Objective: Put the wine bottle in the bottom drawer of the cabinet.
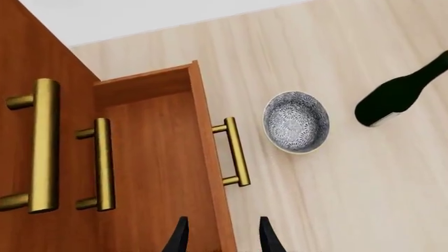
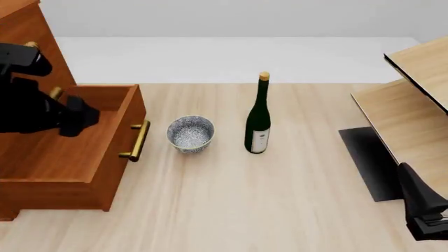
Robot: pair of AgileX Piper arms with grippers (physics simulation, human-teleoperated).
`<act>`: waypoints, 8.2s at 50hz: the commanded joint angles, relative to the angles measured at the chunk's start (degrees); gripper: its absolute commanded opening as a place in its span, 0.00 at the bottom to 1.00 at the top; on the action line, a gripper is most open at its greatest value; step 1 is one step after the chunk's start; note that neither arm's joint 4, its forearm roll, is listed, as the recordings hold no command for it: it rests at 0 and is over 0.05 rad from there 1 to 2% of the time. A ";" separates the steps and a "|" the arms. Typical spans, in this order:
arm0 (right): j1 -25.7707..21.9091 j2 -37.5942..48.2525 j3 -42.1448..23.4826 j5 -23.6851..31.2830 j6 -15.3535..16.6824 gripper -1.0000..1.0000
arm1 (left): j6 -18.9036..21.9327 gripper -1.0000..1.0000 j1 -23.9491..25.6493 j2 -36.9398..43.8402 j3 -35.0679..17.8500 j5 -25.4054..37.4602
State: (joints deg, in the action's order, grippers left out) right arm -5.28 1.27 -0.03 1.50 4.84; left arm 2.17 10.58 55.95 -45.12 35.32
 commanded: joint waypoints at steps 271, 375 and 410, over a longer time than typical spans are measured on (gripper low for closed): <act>-5.65 3.25 0.02 1.30 2.17 1.00 | 0.07 1.00 25.59 16.12 -12.25 -22.21; -5.79 -0.08 0.02 7.87 0.96 1.00 | 2.61 1.00 31.57 52.48 -35.82 -35.13; -6.14 1.35 0.02 7.69 0.78 1.00 | 1.18 1.00 31.86 58.28 -35.92 -38.97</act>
State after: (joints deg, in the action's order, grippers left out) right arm -11.27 2.83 0.00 8.69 5.75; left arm 3.88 42.35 112.72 -81.46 -2.27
